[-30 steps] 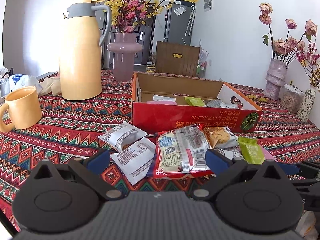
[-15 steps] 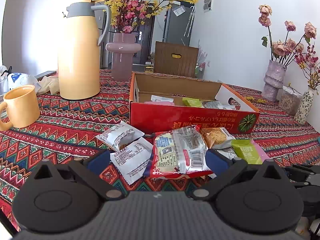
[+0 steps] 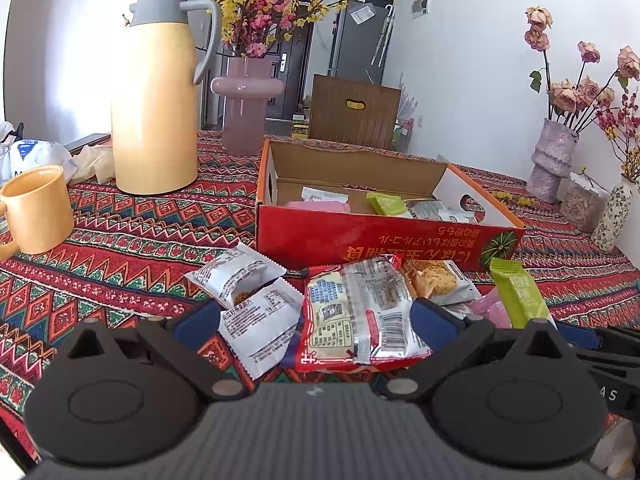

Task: Organize snacks
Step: 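Grasp the second green nut-bar packet with the right gripper, then grasp the silver-and-red packet with the left gripper while the right gripper holds the bar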

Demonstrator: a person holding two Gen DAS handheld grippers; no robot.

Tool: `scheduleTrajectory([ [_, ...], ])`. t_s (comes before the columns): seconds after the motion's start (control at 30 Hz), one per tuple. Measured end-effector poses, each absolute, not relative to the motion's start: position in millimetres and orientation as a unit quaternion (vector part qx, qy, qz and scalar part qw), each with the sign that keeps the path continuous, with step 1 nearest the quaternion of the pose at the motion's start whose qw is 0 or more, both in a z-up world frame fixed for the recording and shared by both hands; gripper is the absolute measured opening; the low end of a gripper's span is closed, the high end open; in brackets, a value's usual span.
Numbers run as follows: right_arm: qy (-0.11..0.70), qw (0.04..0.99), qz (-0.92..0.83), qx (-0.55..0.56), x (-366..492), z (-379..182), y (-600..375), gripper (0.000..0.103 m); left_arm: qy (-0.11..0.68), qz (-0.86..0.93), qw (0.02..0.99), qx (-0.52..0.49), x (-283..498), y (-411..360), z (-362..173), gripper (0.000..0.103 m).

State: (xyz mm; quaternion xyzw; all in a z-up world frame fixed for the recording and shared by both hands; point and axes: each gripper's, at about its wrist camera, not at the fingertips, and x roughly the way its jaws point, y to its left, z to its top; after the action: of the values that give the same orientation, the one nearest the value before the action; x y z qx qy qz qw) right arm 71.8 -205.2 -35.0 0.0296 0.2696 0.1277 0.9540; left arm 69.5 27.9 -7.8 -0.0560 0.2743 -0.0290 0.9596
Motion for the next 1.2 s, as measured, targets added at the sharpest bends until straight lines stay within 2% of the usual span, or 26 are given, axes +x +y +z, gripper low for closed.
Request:
scheduleTrajectory([
  [0.8, 0.258, 0.960, 0.089, 0.058, 91, -37, -241, 0.036, 0.389, -0.032, 0.918, -0.070, 153, 7, -21, 0.103],
  [0.9, 0.260, 0.960, 0.090, 0.059, 93, -38, -241, 0.036, 0.400, -0.035, 0.912, -0.081, 156, 8, -25, 0.096],
  [1.0, 0.261, 0.959, 0.090, 0.061, 95, -39, -241, 0.036, 0.412, -0.048, 0.905, -0.094, 160, 10, -30, 0.077],
  [1.2, 0.263, 0.959, 0.090, 0.062, 96, -40, -242, 0.036, 0.403, -0.052, 0.909, -0.096, 157, 11, -32, 0.058],
])
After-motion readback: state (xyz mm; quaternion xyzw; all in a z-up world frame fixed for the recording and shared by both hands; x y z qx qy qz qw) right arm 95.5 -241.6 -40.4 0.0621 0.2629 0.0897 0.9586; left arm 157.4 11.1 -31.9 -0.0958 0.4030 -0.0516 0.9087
